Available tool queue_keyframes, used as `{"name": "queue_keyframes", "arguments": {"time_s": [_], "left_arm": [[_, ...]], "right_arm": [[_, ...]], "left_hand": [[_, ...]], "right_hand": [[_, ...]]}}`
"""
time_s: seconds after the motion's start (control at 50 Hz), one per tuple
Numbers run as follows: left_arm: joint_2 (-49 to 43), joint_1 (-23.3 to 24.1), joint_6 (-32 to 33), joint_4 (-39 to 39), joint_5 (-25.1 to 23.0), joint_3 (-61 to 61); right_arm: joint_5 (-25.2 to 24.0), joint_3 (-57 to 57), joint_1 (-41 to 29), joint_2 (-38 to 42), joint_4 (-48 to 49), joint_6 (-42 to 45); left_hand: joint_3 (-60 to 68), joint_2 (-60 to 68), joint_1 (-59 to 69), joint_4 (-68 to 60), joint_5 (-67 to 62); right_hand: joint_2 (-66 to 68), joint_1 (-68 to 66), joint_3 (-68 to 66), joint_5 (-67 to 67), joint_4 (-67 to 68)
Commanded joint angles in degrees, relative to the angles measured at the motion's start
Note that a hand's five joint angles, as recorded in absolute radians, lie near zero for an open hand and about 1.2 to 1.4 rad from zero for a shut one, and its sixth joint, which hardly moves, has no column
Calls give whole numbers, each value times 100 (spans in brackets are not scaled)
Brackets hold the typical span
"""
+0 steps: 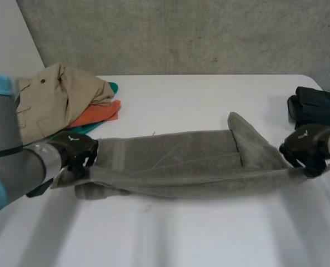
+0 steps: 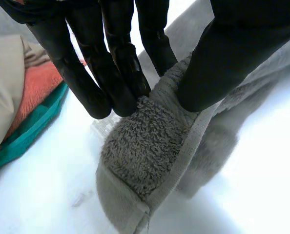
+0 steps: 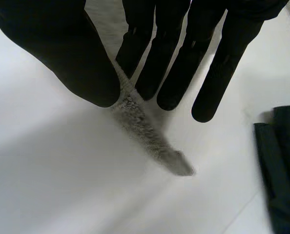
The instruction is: Fold the laundry.
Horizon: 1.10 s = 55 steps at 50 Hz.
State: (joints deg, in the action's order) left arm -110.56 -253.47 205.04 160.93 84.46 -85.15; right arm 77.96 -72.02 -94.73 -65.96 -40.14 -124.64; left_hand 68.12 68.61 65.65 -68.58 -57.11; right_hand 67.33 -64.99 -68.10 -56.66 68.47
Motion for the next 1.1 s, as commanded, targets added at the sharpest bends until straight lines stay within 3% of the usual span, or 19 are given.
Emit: {"name": "queue_keyframes", "arguments": {"time_s": [0.02,0.1,0.16,0.24,0.4,0.5,0.68,0.78,0.92,1.0,1.02,1.1], "left_arm": [[-748,105,160,1606,-175,1789],[-458,166,-208,2977,-237,2625],[-160,158,-935,4160,-27,2836],[-71,53,-1562,4877,360,2890],[-27,-282,-1642,4114,493,2337],[17,-370,-1695,4026,388,1599],[-281,-387,-1669,4034,-17,-123],[-720,-352,-1380,3991,-210,-905],[-924,-422,-685,3517,-219,-1171],[-731,-475,-430,3182,-219,-1206],[-591,-475,-403,3104,-202,-1232],[-239,-484,-403,2954,-184,-1381]], "right_arm": [[308,1601,-397,584,2165,-692],[615,2437,-459,497,3966,-1825],[930,2578,-441,252,5448,-2728],[1046,2430,-432,-4,6456,-3154],[774,2026,-459,-5,6027,-3146],[554,1516,-423,65,5772,-3137],[-122,-434,-406,276,5578,-3076],[-342,-1497,-388,618,5631,-2603],[-281,-1939,-230,690,5517,-1968],[-246,-1992,-125,584,5289,-1907],[-237,-2000,-90,567,5227,-1898],[-176,-2062,-28,505,5156,-1907]], "left_hand": [[1188,1139,1435,-1142,-1289],[1188,1139,1435,-1142,-1289],[1188,1139,1435,-1142,-1289],[1188,1139,1435,-1142,-1289],[1188,1139,1435,-1142,-1289],[1188,1139,1435,-1142,-1289],[1188,1139,1435,-1142,-1289],[1188,1139,1435,-1142,-1289],[1188,1139,1435,-1142,-1289],[-671,-720,-424,717,570],[-2309,-2358,-2062,2355,2208],[-4561,-4610,-4313,4606,4460]], "right_hand": [[1267,-1501,-1190,-1334,1153],[1267,-1501,-1190,-1334,1153],[1267,-1501,-1190,-1334,1153],[1267,-1501,-1190,-1334,1153],[1267,-1501,-1190,-1334,1153],[1267,-1501,-1190,-1334,1153],[1267,-1501,-1190,-1334,1153],[1267,-1501,-1190,-1334,1153],[1267,-1501,-1190,-1334,1153],[1267,-1501,-1190,-1334,1153],[1267,-1501,-1190,-1334,1153],[1267,-1501,-1190,-1334,1153]]}}
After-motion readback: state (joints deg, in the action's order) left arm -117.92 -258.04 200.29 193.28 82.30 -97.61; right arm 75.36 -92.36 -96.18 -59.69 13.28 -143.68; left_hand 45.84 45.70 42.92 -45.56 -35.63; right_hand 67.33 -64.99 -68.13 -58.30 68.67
